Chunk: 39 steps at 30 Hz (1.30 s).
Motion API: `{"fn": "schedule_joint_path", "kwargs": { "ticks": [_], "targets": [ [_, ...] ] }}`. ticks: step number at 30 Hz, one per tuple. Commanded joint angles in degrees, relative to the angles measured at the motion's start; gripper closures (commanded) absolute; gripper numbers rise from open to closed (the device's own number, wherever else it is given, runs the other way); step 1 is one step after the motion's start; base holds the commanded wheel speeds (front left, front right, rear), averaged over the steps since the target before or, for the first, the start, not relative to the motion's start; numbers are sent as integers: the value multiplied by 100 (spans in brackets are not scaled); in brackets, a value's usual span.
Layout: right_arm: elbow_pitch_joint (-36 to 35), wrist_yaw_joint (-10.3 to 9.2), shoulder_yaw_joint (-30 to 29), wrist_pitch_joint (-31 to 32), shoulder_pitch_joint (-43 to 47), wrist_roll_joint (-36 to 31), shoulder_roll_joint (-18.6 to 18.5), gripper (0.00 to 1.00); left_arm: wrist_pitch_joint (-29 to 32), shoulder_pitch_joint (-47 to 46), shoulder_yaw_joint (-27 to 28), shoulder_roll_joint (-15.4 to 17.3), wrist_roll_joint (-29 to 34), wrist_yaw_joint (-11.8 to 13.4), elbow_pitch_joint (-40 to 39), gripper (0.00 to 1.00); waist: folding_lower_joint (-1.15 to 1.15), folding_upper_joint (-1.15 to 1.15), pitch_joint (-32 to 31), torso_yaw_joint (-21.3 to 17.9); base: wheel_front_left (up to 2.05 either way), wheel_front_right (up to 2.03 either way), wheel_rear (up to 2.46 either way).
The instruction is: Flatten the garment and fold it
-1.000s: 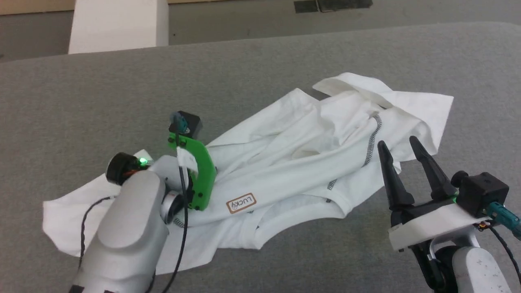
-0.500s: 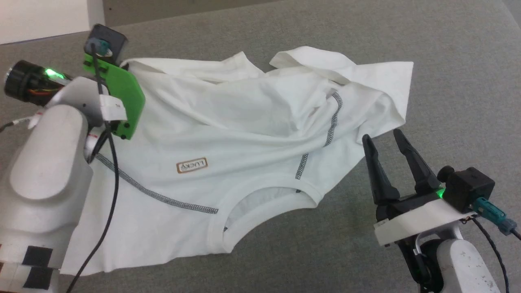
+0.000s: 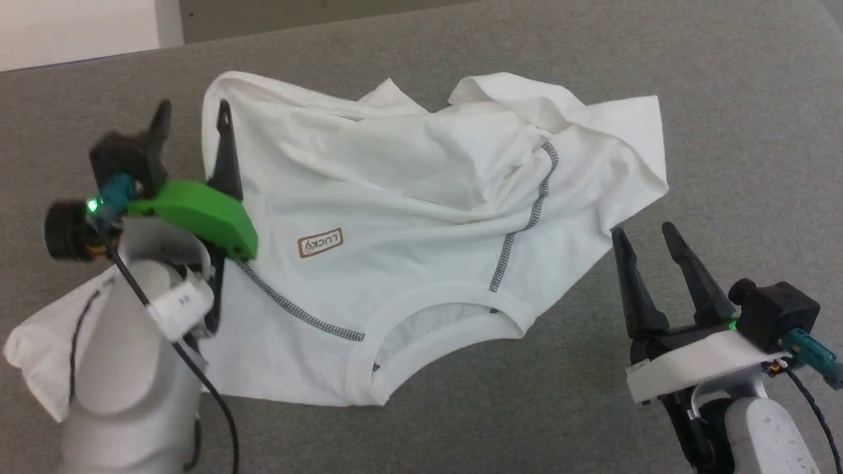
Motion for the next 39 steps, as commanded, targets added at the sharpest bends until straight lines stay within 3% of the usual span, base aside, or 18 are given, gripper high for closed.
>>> {"fn": "schedule_joint_path", "kwargs": {
  "ticks": [1,5,11,17,24,37,38,39],
  "targets": [
    [-64,-8,-45,46,128,-55,-12,0,-107,392,17,-126,-93,121,-223,0,-1,0,-568,615,0,0,0],
    [-225,-8,-166,190,335,-90,-7,0,-65,1378,17,-448,-315,416,-935,0,-1,0,-801,979,0,0,0],
    [-429,-8,-248,382,564,-132,11,0,456,2624,-33,-634,-610,740,-1685,0,-1,0,-1012,1354,0,0,0],
    [-574,-8,-301,505,708,-146,35,0,1295,3341,-289,-712,-972,773,-1935,0,-1,0,-1075,1563,0,0,0],
    [-632,-8,-213,582,693,-142,48,0,1971,3270,-460,-733,-1260,694,-1616,0,-1,0,-1083,1422,0,0,0],
    [-657,-8,-245,574,721,-133,64,0,2057,2805,-285,-798,-1509,699,-803,0,-1,0,-895,834,0,0,0],
    [-657,-8,-249,574,723,-133,65,0,2151,2814,-339,-785,-1523,667,-749,11,-1,0,-890,804,0,0,0],
    [-657,-8,-254,576,727,-131,66,0,2203,2818,-376,-771,-1531,633,-725,38,-1,0,-887,786,0,0,0]
  ]
}}
